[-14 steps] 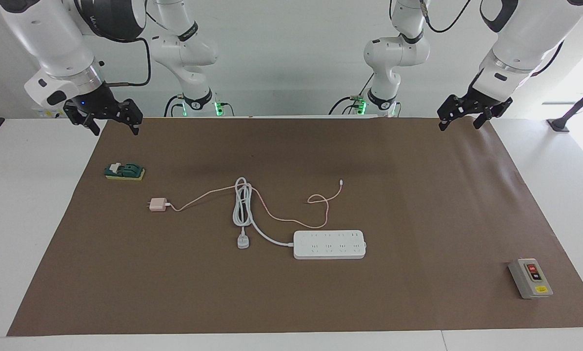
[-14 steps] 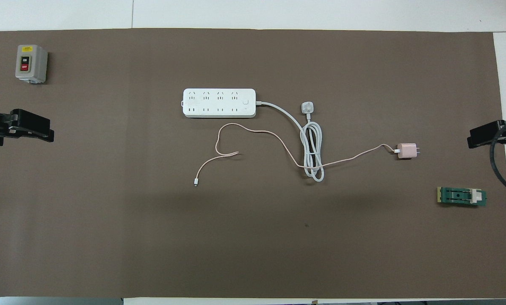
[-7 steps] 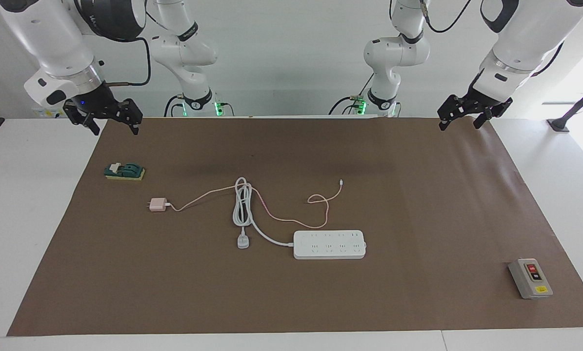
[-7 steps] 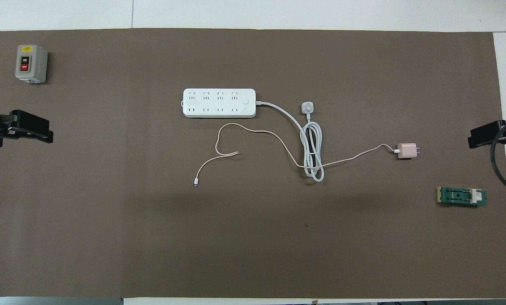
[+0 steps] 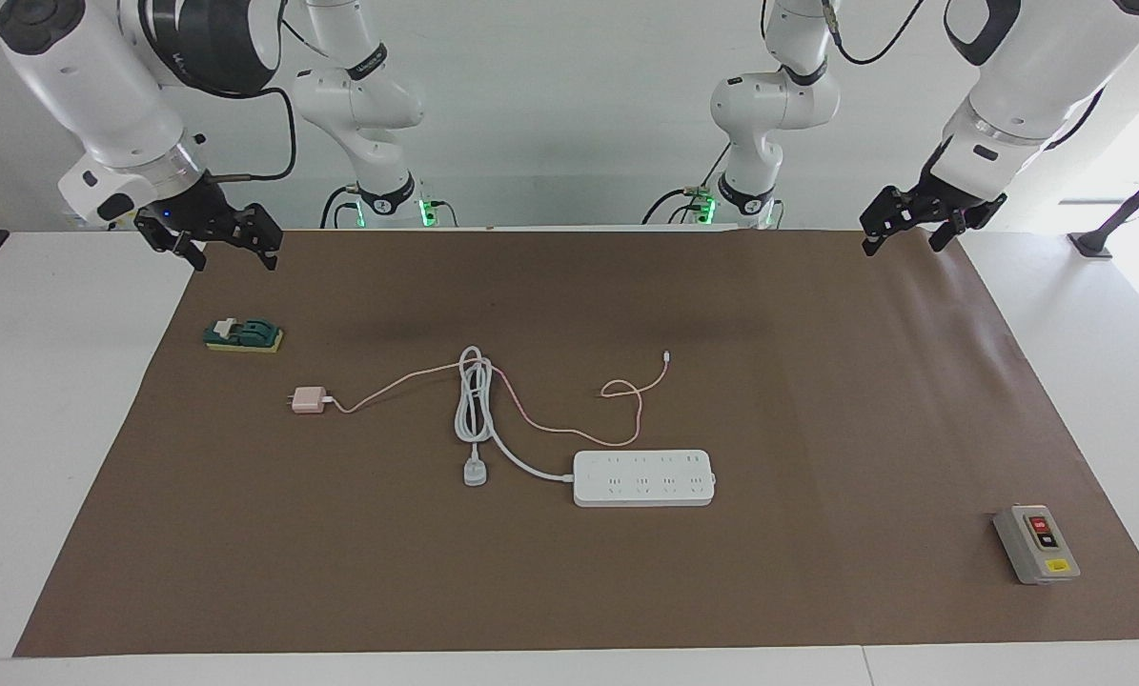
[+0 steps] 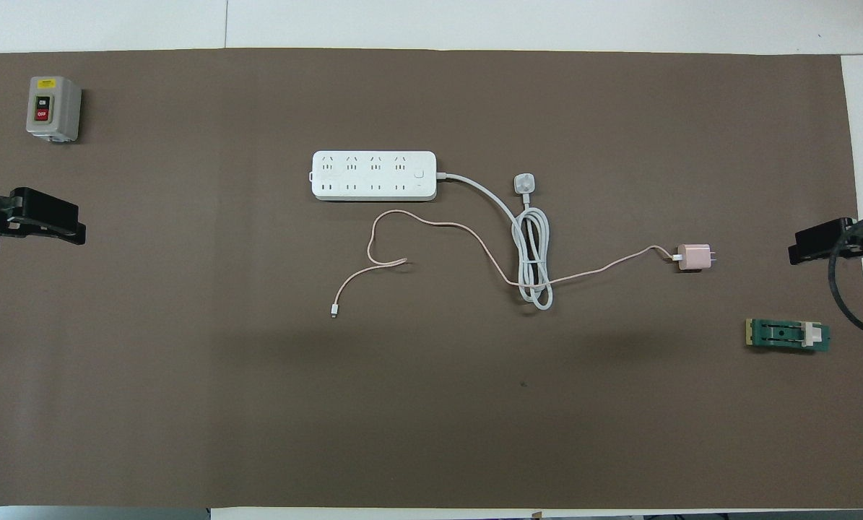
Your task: Plug charger into power strip
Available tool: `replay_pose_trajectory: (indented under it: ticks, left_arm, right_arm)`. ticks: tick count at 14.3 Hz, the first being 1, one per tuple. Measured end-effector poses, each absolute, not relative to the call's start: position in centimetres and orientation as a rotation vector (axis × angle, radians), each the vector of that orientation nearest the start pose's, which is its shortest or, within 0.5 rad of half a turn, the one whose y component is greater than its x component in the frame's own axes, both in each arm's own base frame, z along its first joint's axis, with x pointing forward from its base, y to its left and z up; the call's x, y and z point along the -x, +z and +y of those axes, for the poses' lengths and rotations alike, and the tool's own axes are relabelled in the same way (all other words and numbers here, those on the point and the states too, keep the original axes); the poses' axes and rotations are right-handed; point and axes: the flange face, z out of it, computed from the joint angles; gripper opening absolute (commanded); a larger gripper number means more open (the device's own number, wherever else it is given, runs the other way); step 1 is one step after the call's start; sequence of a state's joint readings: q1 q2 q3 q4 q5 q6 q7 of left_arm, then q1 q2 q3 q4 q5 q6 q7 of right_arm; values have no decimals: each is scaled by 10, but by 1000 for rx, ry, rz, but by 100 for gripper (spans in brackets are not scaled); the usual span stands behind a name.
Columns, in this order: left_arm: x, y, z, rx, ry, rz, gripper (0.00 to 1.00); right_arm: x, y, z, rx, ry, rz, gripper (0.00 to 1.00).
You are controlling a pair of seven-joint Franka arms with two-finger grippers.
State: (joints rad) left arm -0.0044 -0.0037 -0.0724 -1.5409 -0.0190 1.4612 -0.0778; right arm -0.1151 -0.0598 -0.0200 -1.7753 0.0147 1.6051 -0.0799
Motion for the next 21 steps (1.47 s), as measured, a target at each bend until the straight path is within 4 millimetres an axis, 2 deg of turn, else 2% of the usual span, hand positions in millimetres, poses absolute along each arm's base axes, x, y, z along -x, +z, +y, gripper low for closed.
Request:
replay_pose_trajectory:
  ticks: [4,7,12,15,17,21]
  left_arm:
    - [-541,631,-44,3152,123,2,100]
    - [-542,631,-43,3152,119,-2,100]
    - [-546,630,-48,3151,119,17,100]
    - [-552,617,-51,3150,155,25,100]
    - [-560,602,-56,3148,196,42,100]
    - [-575,582,-81,3220,203,91,100]
  right_arm:
    - [-519,511,-104,3005,195,254,100]
    - [-517,474,-114,2952,239,398,100]
    - [-512,431,-127,2780,329,694,100]
    - [-515,405,-138,2600,403,951,100]
    - [-518,393,-138,2491,458,1131,100]
    - [-524,370,-140,2280,559,1416,100]
